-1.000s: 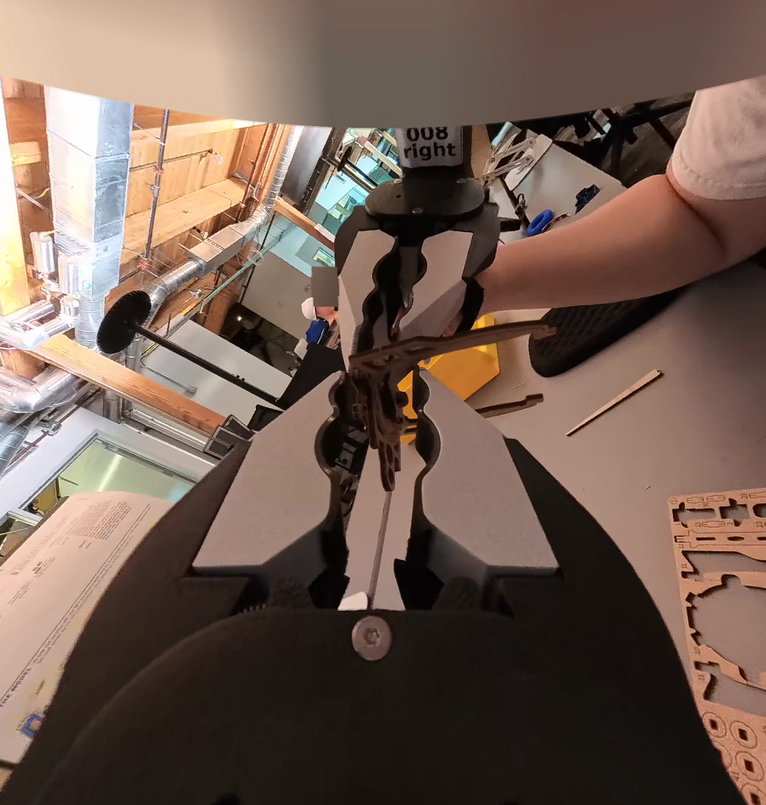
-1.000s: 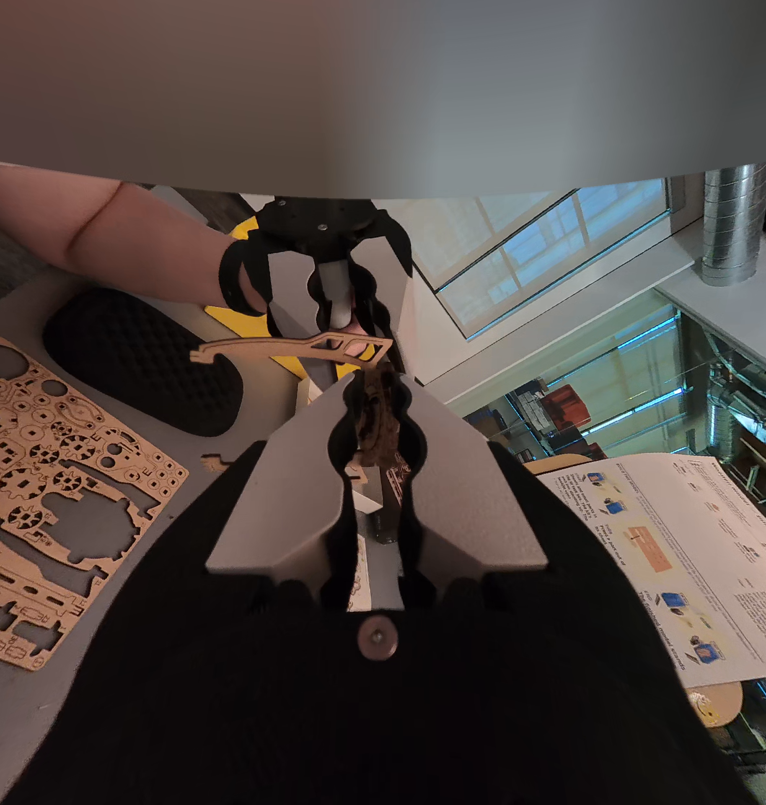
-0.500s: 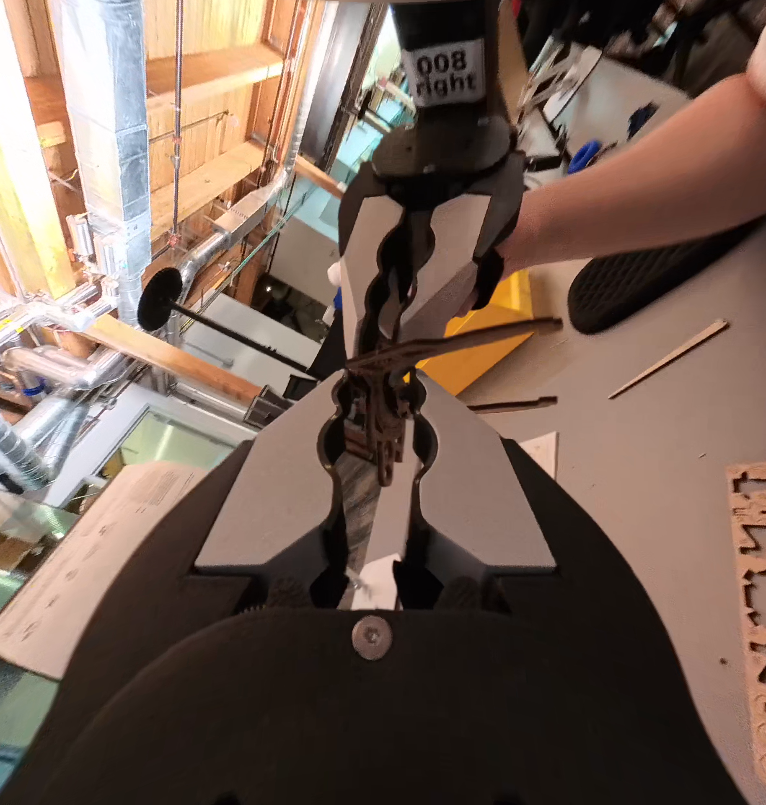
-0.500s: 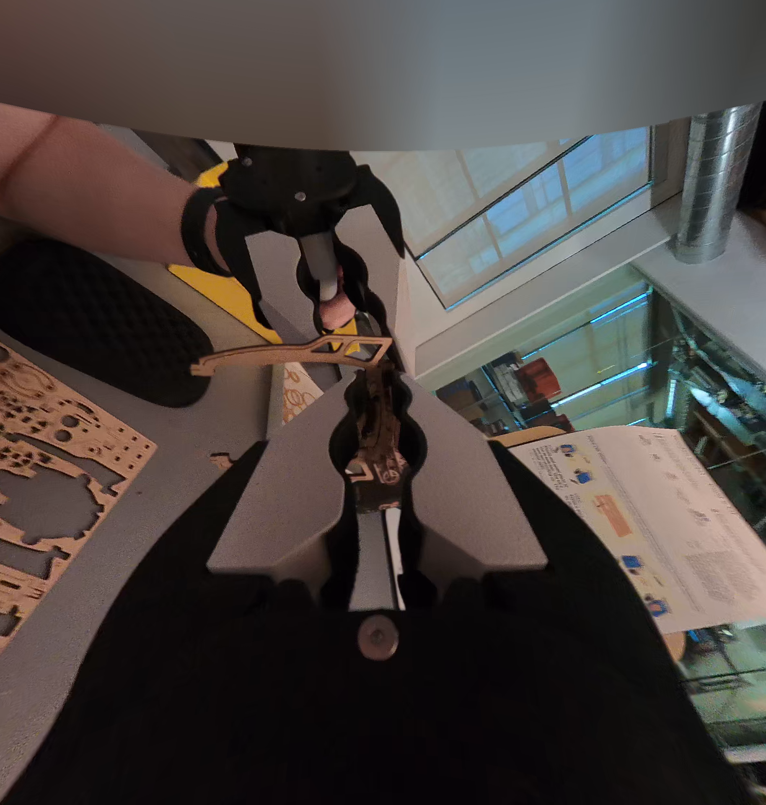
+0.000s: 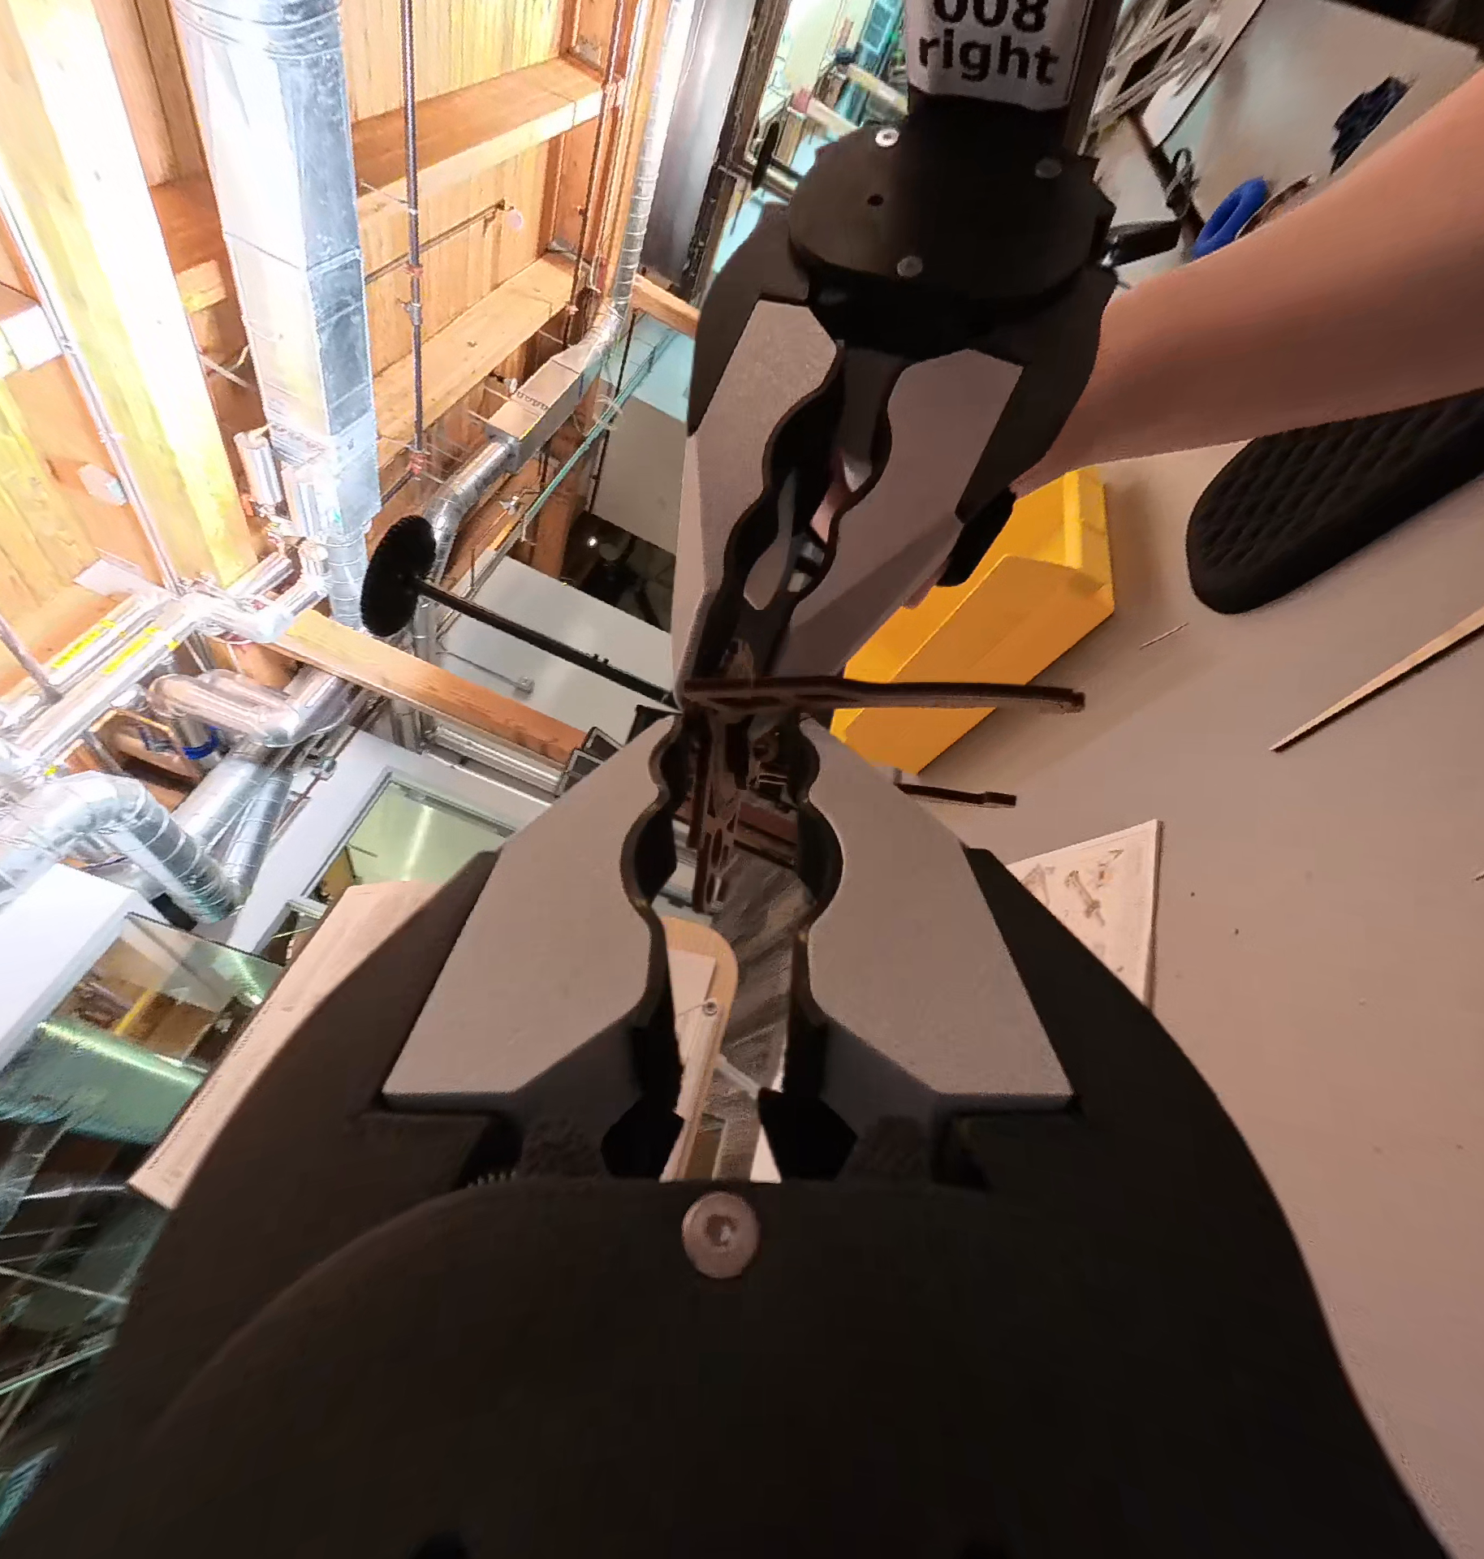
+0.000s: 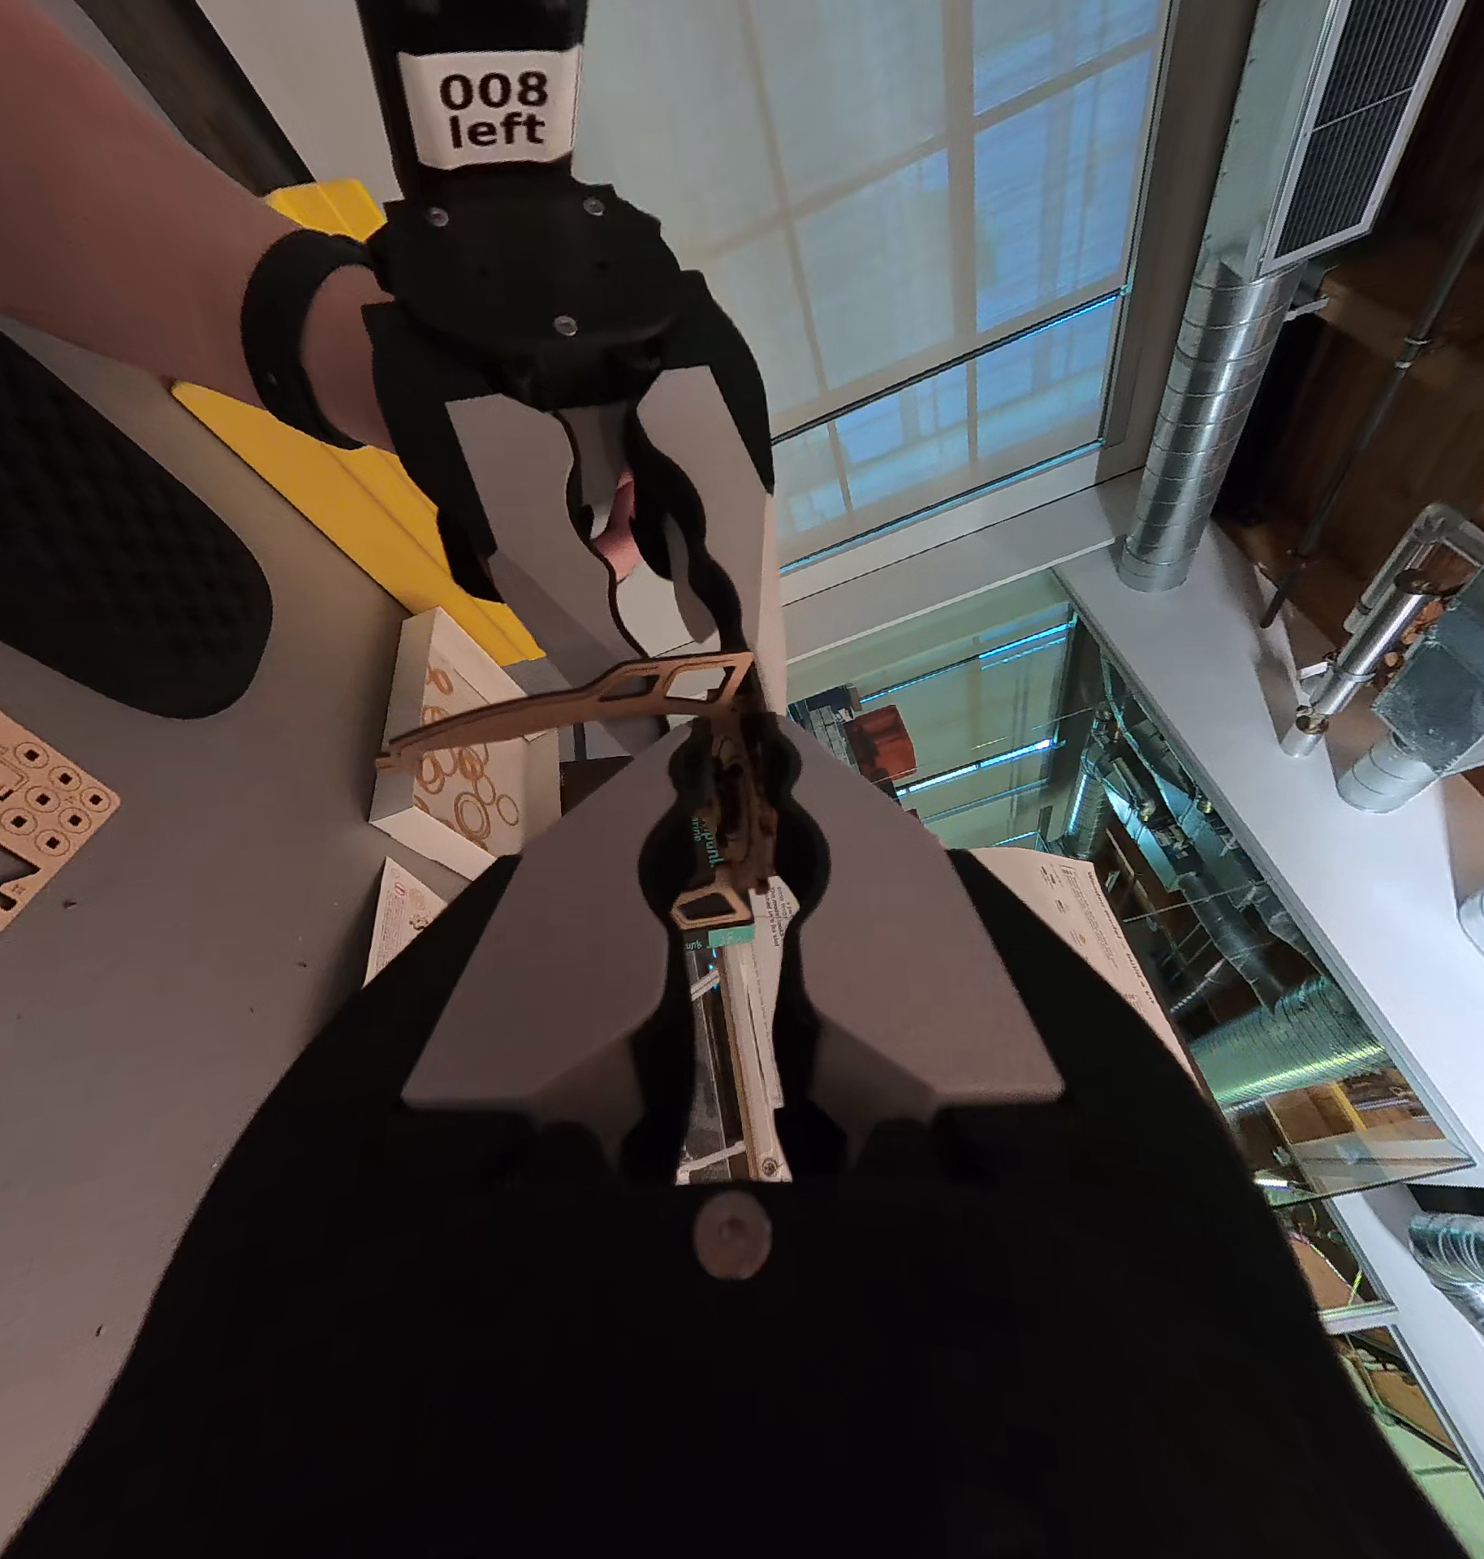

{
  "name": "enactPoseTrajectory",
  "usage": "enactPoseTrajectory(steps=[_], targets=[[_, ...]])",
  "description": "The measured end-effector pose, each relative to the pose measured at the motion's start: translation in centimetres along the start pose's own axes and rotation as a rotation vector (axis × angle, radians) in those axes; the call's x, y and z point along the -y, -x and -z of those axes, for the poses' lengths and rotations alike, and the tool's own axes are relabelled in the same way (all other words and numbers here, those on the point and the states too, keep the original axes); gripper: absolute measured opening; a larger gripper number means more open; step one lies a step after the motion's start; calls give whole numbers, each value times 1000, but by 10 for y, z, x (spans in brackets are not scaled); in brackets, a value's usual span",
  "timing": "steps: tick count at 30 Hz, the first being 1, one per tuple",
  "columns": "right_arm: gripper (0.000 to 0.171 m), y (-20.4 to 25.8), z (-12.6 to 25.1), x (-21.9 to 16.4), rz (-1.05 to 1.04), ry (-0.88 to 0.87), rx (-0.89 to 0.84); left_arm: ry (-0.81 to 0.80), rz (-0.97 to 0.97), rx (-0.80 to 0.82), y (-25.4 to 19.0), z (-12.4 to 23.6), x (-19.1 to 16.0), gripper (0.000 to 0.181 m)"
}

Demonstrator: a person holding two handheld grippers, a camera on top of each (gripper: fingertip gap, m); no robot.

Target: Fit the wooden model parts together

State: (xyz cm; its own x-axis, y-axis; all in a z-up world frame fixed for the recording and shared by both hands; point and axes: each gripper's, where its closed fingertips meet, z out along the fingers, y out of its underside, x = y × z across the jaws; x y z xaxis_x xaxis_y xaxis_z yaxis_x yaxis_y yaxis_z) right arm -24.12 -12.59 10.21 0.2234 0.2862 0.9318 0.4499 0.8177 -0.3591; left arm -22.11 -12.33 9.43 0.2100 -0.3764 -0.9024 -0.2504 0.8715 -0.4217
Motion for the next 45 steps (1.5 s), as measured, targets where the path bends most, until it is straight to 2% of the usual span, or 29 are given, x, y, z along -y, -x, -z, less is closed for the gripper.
enactPoseTrajectory(steps=[6,33,39,45], targets=[[10,3,-4,-9,-33,44,26,53,-65,10,-1,-1,-10,17],[8,-1,-8,-17,-245,19,16,120,25,34,2,-5,-19,14],[8,-1,-8,-16,-260,9,13,117,50,22,2,-4,-19,14],[10,2,-11,-13,-424,-68,83,76,131,-72,0,0,-18,16]])
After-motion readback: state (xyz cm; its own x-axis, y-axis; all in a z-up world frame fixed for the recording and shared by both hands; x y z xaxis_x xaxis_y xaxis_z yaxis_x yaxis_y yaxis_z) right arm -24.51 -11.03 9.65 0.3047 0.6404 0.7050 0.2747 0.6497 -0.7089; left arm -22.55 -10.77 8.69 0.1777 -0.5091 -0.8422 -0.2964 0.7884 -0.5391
